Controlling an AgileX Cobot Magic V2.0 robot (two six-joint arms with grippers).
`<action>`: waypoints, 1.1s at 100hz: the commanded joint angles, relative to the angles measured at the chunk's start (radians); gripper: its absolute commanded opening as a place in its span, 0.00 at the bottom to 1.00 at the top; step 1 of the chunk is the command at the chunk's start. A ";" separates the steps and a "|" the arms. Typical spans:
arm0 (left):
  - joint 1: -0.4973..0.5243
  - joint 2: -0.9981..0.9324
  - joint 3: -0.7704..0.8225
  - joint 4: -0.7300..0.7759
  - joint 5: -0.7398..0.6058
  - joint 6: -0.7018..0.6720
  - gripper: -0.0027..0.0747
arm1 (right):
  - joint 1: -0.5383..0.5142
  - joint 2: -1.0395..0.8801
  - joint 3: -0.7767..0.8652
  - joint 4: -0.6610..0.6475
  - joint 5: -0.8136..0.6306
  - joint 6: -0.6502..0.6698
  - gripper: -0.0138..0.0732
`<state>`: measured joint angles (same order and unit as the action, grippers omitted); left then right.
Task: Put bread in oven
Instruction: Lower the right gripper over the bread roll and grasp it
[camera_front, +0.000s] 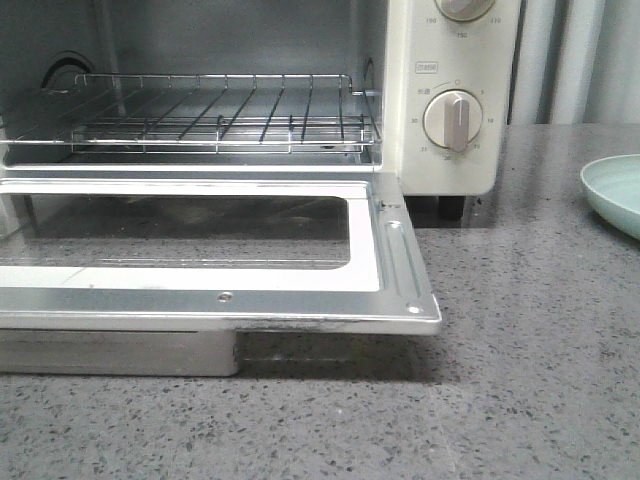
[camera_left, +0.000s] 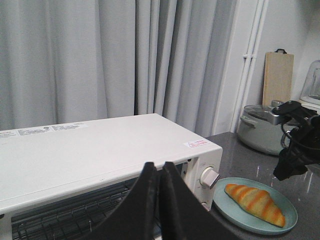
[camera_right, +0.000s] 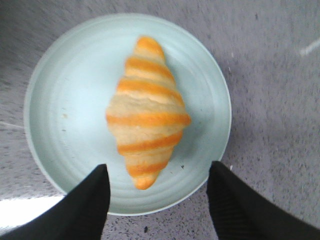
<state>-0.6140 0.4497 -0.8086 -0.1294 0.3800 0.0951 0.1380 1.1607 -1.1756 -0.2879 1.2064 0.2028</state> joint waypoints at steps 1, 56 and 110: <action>0.003 0.006 -0.034 0.001 -0.051 -0.003 0.01 | -0.034 0.033 -0.028 -0.034 -0.022 0.004 0.61; 0.003 0.006 -0.034 0.001 -0.019 -0.003 0.01 | -0.061 0.237 -0.028 -0.005 -0.111 0.004 0.61; 0.003 0.006 -0.034 0.003 -0.008 -0.003 0.01 | -0.063 0.299 -0.035 -0.005 -0.082 -0.013 0.08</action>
<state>-0.6121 0.4497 -0.8108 -0.1214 0.4371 0.0951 0.0812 1.5014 -1.1779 -0.2711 1.1188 0.2057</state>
